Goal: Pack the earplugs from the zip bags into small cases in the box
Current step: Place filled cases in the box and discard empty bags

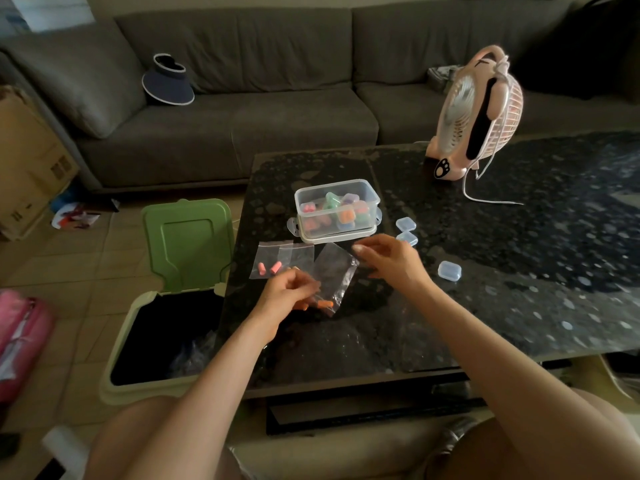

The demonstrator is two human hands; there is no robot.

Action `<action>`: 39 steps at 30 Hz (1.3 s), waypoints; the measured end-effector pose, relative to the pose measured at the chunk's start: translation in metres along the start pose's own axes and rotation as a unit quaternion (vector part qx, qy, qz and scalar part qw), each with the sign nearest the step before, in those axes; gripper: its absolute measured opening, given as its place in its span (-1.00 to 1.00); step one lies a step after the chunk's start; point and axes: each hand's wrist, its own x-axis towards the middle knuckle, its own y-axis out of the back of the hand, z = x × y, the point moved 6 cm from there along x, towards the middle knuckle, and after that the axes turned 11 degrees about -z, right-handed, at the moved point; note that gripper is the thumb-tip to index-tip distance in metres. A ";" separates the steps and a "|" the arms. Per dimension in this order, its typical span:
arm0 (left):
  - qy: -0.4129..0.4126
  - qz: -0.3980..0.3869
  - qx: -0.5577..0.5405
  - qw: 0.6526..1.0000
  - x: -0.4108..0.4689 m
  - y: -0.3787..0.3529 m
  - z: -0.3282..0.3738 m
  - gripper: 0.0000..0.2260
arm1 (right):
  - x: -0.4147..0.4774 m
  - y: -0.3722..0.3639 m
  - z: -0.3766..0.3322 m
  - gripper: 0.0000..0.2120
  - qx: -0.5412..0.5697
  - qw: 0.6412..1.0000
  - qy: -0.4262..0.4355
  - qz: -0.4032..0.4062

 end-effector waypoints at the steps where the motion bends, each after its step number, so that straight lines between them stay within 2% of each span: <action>1: -0.009 0.009 -0.014 1.000 0.000 0.002 0.001 -0.98 | 0.003 0.014 0.007 -0.74 -0.095 0.994 -0.027 0.040; 3: -0.021 0.030 -0.040 0.999 0.001 0.008 0.001 -0.97 | 0.003 0.040 0.021 -0.60 -0.283 0.949 -0.106 0.084; 4: -0.022 0.041 -0.049 0.998 0.002 0.010 0.001 -0.95 | 0.002 0.049 0.029 -0.57 -0.331 0.928 -0.152 0.078; 6: -0.020 0.056 -0.063 0.996 0.003 0.011 0.000 -0.92 | -0.003 0.058 0.044 -0.55 -0.365 0.903 -0.223 0.048; 8: -0.022 0.066 -0.072 0.995 0.003 0.010 0.001 -0.91 | -0.006 0.058 0.053 -0.55 -0.375 0.890 -0.257 0.029; 12: -0.026 0.071 -0.062 0.995 0.005 0.006 0.004 -0.83 | -0.009 0.060 0.062 -0.61 -0.400 0.879 -0.257 0.043; 17: -0.043 0.105 0.139 0.984 0.005 0.003 0.009 -0.66 | -0.012 0.067 0.066 -0.71 -0.406 0.887 -0.207 0.074; 20: -0.059 0.123 0.164 0.977 0.005 0.010 0.008 -0.77 | -0.010 0.065 0.053 -0.73 -0.341 0.920 -0.167 0.095; 21: -0.070 0.120 0.160 0.977 0.005 0.012 0.008 -0.84 | -0.009 0.060 0.044 -0.77 -0.282 0.944 -0.146 0.089; 23: -0.098 0.103 0.173 0.975 0.005 0.013 0.009 -0.85 | -0.007 0.040 0.024 -0.84 -0.071 0.991 -0.105 0.031; 25: -0.128 0.072 0.201 0.968 0.000 0.004 0.019 -0.77 | -0.008 0.011 0.003 -0.76 0.129 0.987 -0.075 -0.060; 26: -0.147 0.053 0.208 0.966 -0.005 -0.005 0.026 -0.70 | -0.009 -0.002 -0.005 -0.72 0.181 0.976 -0.067 -0.098; 29: -0.191 0.041 0.227 0.954 -0.013 -0.016 0.035 -0.52 | -0.011 -0.035 -0.019 -0.67 0.215 0.956 -0.072 -0.186; 32: -0.203 0.050 0.212 0.955 -0.014 -0.008 0.032 -0.64 | -0.006 -0.055 -0.020 -0.61 0.195 0.948 -0.093 -0.235; 35: -0.190 0.042 0.183 0.964 -0.012 0.002 0.026 -0.64 | -0.001 -0.065 -0.021 -0.59 0.209 0.939 -0.103 -0.251; 39: -0.188 0.039 0.151 0.970 -0.014 0.005 0.027 -0.64 | 0.003 -0.070 -0.024 -0.56 0.217 0.941 -0.074 -0.247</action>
